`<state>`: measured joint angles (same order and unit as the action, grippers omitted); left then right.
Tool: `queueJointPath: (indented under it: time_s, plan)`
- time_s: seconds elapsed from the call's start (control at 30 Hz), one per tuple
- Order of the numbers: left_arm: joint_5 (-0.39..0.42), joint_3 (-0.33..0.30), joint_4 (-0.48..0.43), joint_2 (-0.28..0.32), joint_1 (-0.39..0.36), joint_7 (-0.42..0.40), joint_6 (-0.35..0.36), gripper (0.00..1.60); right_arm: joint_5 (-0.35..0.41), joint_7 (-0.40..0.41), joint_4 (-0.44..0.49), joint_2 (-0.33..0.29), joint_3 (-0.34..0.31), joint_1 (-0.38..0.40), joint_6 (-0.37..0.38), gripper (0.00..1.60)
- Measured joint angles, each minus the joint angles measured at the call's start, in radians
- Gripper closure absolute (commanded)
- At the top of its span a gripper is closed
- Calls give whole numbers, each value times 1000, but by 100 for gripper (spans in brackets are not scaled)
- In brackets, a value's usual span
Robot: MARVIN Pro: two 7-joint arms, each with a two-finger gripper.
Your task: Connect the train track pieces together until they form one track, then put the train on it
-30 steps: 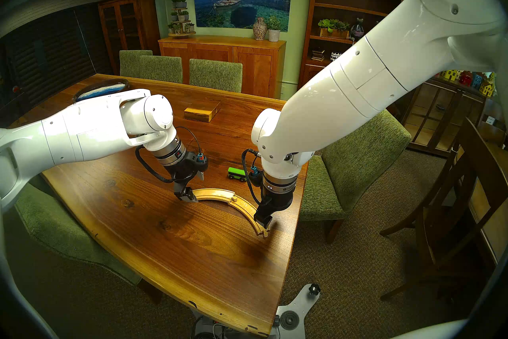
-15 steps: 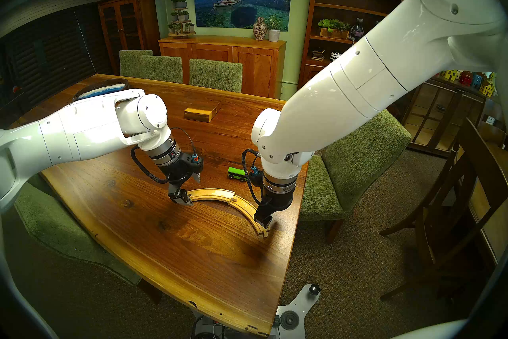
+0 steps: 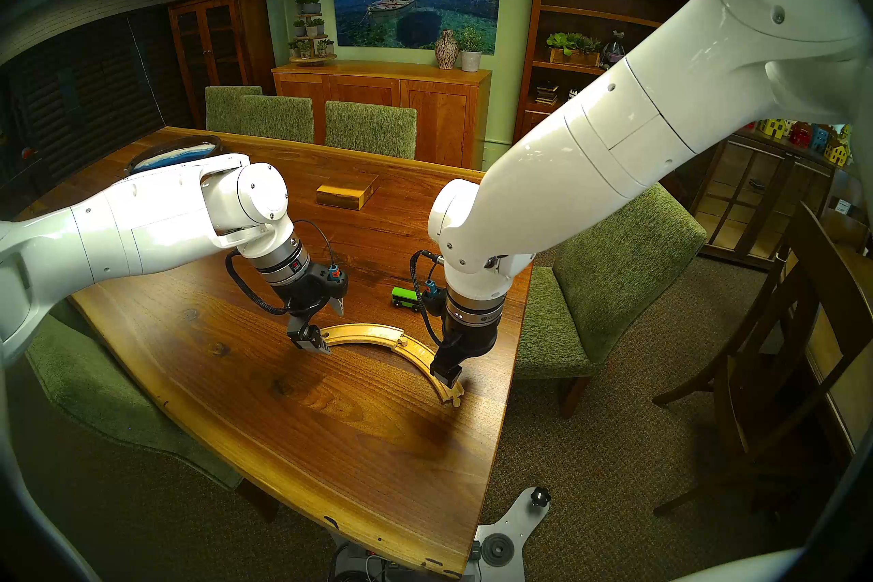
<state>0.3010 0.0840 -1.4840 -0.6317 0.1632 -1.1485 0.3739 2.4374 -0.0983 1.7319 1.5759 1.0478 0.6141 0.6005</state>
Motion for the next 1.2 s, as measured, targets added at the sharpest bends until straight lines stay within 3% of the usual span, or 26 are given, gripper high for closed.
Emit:
queueJointPath:
  time_s: [0.47, 0.87, 1.17, 1.2]
  plan:
    - [-30, 1, 15, -9, 0, -17, -12, 0, -43, 65, -130, 45, 1, -100, 20, 0]
    - [-38, -1, 16, -7, 0, -27, -17, 0, -77, 120, -189, 53, 7, -165, 23, 0]
    - [-39, -1, 12, 1, 1, -27, -18, 0, -55, 107, -234, 75, 24, -197, 57, 0]
    - [-39, -1, 11, 2, 1, -27, -18, 0, -50, 104, -239, 79, 25, -201, 62, 23]
